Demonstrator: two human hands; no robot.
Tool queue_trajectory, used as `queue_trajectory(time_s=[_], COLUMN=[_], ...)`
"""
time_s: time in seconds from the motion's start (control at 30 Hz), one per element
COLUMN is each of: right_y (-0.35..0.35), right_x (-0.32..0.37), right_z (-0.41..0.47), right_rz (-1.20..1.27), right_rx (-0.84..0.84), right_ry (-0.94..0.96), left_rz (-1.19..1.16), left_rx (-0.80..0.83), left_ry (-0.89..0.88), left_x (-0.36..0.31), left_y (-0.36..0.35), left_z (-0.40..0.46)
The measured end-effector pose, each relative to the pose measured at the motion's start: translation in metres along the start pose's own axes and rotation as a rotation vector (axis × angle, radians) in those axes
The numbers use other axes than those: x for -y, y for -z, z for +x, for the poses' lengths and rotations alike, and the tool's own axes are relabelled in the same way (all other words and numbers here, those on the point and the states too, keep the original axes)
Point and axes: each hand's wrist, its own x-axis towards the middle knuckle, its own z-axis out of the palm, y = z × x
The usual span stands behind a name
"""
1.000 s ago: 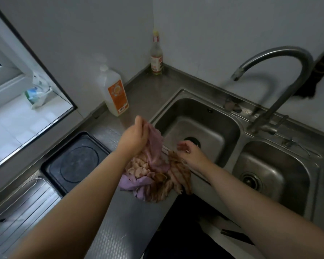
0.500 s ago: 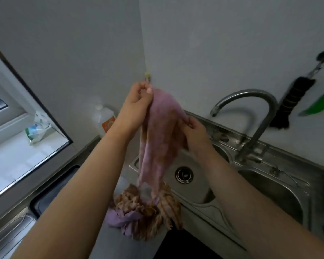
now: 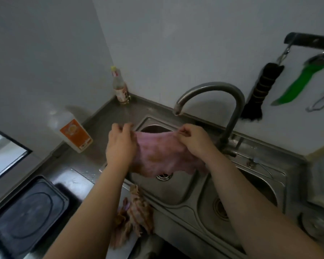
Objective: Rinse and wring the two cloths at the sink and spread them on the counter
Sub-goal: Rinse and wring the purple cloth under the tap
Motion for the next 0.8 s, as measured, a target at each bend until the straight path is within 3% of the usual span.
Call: queue_trajectory(time_s=[0.1, 0.17, 0.23, 0.33, 0.47, 0.53, 0.63, 0.7, 0.8], right_y=[-0.001, 0.002, 0.005, 0.008, 0.033, 0.053, 0.065, 0.064, 0.064], right_x=[-0.013, -0.016, -0.027, -0.065, -0.122, -0.152, -0.193, -0.204, -0.206], right_z=[-0.002, 0.000, 0.007, 0.021, 0.031, 0.040, 0.059, 0.068, 0.071], right_rz=[0.162, 0.219, 0.224, 0.238, 0.483, 0.564, 0.505, 0.437, 0.333], right_rx=[0.123, 0.177, 0.158, -0.035, -0.696, -0.857, -0.686, -0.541, -0.523], right_ry=[0.047, 0.050, 0.033, -0.100, -0.475, -0.659, -0.821, -0.815, -0.754], left_rz=[-0.391, -0.681, -0.814, -0.871, -1.054, -1.104, -1.151, -1.210, -1.292], left_rx=[0.235, 0.553, 0.736, 0.701, 0.528, 0.528, 0.538, 0.551, 0.566], left_ry=[-0.145, -0.079, 0.010, 0.065, 0.285, 0.329, 0.387, 0.438, 0.467], left_x=[-0.020, -0.041, -0.052, -0.058, -0.059, -0.064, -0.069, -0.070, -0.072], left_y=[-0.032, -0.044, -0.054, -0.072, -0.084, -0.086, -0.091, -0.093, -0.098], left_z=[-0.010, -0.014, -0.015, -0.014, -0.007, -0.001, 0.008, 0.016, 0.026])
